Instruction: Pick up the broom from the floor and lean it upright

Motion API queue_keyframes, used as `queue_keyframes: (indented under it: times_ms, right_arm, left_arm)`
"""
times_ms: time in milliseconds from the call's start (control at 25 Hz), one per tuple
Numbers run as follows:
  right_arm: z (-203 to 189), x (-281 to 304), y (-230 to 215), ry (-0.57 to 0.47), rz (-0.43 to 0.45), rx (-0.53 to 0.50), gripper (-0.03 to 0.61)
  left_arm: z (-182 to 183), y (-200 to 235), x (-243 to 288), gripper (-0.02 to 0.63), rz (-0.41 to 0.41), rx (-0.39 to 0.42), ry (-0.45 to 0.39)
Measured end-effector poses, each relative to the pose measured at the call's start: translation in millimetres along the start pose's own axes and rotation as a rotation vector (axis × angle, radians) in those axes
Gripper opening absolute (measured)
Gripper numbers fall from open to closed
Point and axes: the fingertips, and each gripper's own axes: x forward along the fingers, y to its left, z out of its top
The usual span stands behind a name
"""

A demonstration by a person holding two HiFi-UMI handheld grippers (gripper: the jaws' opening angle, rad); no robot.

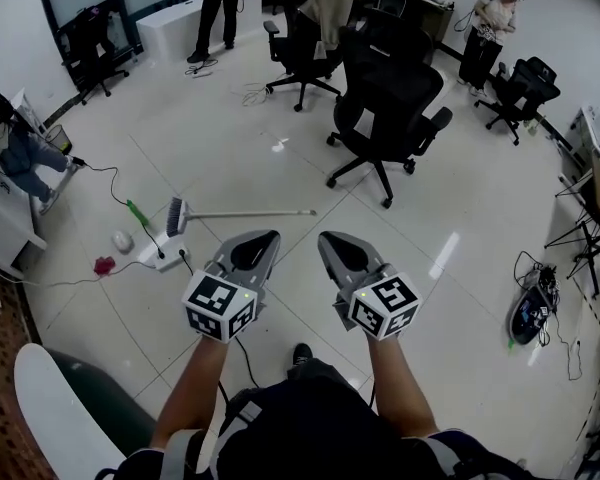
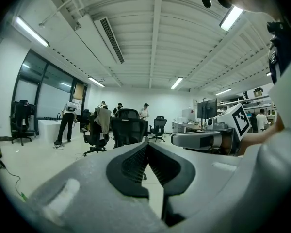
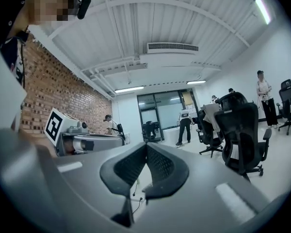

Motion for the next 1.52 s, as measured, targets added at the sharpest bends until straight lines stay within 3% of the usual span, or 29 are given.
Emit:
queue_keyframes:
  times_ms: [400,560,880,1160,1520]
  right_arm:
    - [14.2,64.2,-66.9,0.018,0.082,0.007,0.006]
    - [11.4,90.3,-78.5,0.027,0.078,0.009,0.006]
    - [11.5,162.1,-114.7,0.054,-0.028,-0.01,0.006]
    - [12.9,221.0,-148.4,0.086,-0.172,-0.007,0.006]
    - [-11.5,227.7,-197.9,0.152,-0.348,0.043,0.006]
  left_arm:
    - [10.5,58.5,64.0,0.002,0.077,-0.001,0.029]
    - [4.7,85.5,81.0,0.001,0.066,-0.014,0.041]
    - [2.8,156.8,133.5,0.001,-0.053,0.001,0.044]
    - [-5.5,216.9,181.6,0.001,-0.203,0.004,0.084]
    - [-34.5,231.8,245.6,0.0,-0.413,0.02,0.174]
